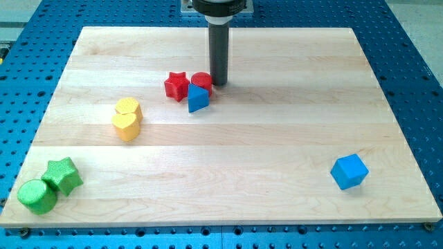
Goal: Drag the yellow blocks into the blue triangle
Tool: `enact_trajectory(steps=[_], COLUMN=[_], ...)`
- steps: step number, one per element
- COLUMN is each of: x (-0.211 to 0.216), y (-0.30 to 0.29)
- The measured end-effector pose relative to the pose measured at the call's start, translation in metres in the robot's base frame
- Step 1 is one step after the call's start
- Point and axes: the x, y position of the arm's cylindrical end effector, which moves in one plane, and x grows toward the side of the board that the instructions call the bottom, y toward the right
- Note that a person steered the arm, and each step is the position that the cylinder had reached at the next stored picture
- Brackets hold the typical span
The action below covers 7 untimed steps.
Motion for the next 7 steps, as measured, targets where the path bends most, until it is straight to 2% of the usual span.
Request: enact_trajectory(steps=[1,2,4,6,7], x=[0.016,0.068,0.083,0.096,0.167], y=[0.059,0.033,-0.043,-0.053,-0.105])
